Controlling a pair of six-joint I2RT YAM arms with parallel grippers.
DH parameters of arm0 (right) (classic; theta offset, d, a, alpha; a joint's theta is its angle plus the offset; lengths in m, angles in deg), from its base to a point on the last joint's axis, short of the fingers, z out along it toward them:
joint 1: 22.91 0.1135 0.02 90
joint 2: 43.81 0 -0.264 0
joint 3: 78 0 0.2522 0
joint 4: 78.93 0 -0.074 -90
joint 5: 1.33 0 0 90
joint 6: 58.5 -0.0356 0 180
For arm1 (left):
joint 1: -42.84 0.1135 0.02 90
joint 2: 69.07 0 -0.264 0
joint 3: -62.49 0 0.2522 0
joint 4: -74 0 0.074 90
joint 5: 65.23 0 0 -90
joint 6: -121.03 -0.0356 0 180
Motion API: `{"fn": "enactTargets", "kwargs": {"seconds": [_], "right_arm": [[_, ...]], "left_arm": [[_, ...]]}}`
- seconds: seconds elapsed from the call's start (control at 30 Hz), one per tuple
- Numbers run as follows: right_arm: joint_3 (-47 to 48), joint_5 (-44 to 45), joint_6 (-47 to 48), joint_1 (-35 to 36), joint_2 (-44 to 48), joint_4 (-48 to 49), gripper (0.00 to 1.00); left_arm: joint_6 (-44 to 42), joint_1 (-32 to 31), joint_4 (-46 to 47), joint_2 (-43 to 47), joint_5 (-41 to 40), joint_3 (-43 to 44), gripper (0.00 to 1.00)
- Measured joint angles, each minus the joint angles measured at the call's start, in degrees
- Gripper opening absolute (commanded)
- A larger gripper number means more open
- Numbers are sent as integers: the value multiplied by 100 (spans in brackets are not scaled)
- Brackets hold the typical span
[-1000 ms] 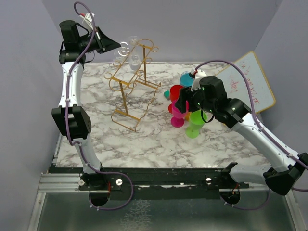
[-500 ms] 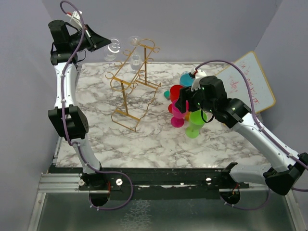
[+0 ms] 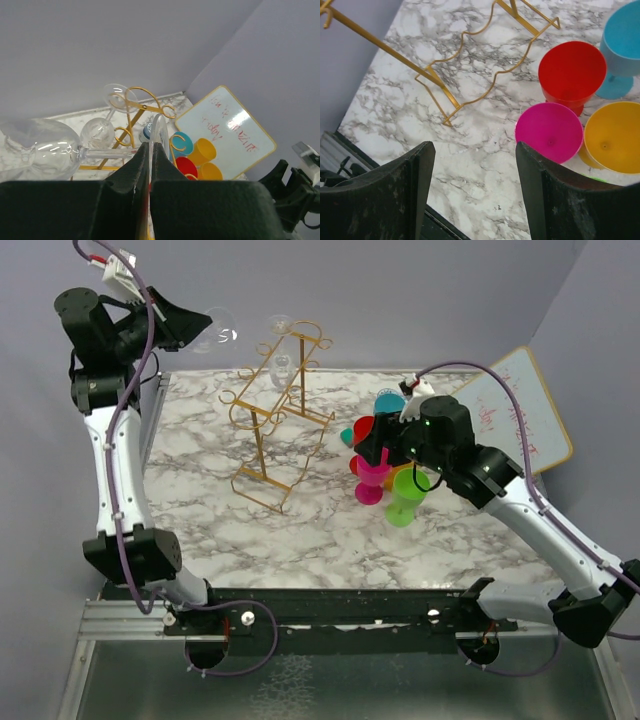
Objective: Take the wine glass off the wine glass rack
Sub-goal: Place the wine glass at the center of the board.
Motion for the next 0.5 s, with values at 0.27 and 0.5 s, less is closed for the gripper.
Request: {"fn": "enactTargets", "kwargs": {"seconds": [0.27,0.5], "right_arm": [[-262,-291,-199,0,188,656,71],[-229,-507,-468,-2,299,1412,55]], "left_arm": [[367,-87,787,1928,-9,-1283,0],[791,-1106,1416,2618,208,-2109,0]]}}
